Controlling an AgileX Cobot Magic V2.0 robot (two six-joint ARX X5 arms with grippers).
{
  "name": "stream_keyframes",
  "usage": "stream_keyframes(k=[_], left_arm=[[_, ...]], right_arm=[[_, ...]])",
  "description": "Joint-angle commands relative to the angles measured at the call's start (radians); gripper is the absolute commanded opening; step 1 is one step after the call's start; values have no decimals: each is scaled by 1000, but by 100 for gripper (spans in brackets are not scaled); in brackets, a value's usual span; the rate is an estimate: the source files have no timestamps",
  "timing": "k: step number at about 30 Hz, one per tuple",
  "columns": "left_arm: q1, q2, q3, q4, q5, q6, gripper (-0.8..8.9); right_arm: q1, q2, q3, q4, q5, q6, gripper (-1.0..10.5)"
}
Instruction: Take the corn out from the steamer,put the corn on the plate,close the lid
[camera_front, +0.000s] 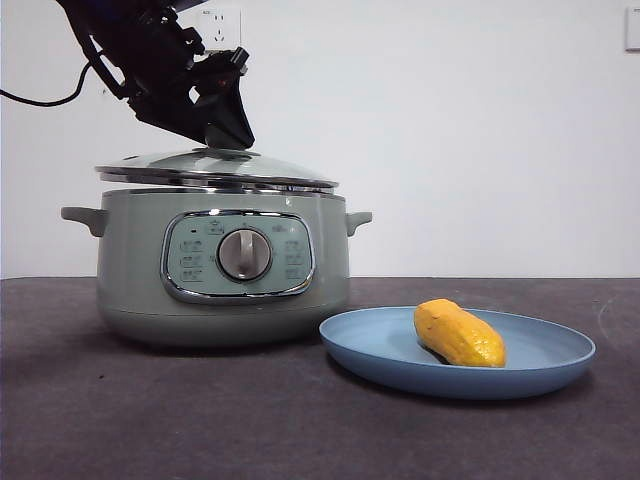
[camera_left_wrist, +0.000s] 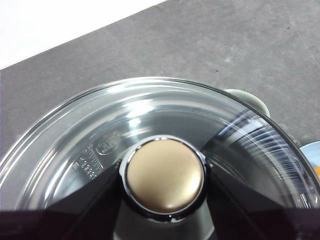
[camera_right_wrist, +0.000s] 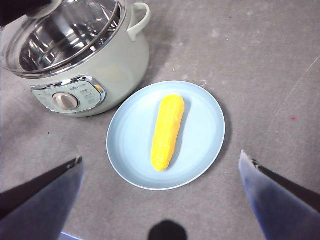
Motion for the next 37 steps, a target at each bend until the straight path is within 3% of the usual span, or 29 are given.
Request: stream_keyframes(k=[1,37], left_arm=[[2,2,8,39,10,14,-9],[-5,26,8,44,49,-9,-9]], right_arm=[[3,-2,-5,5,1,-8,567],[3,-2,-5,5,2,-8,567]])
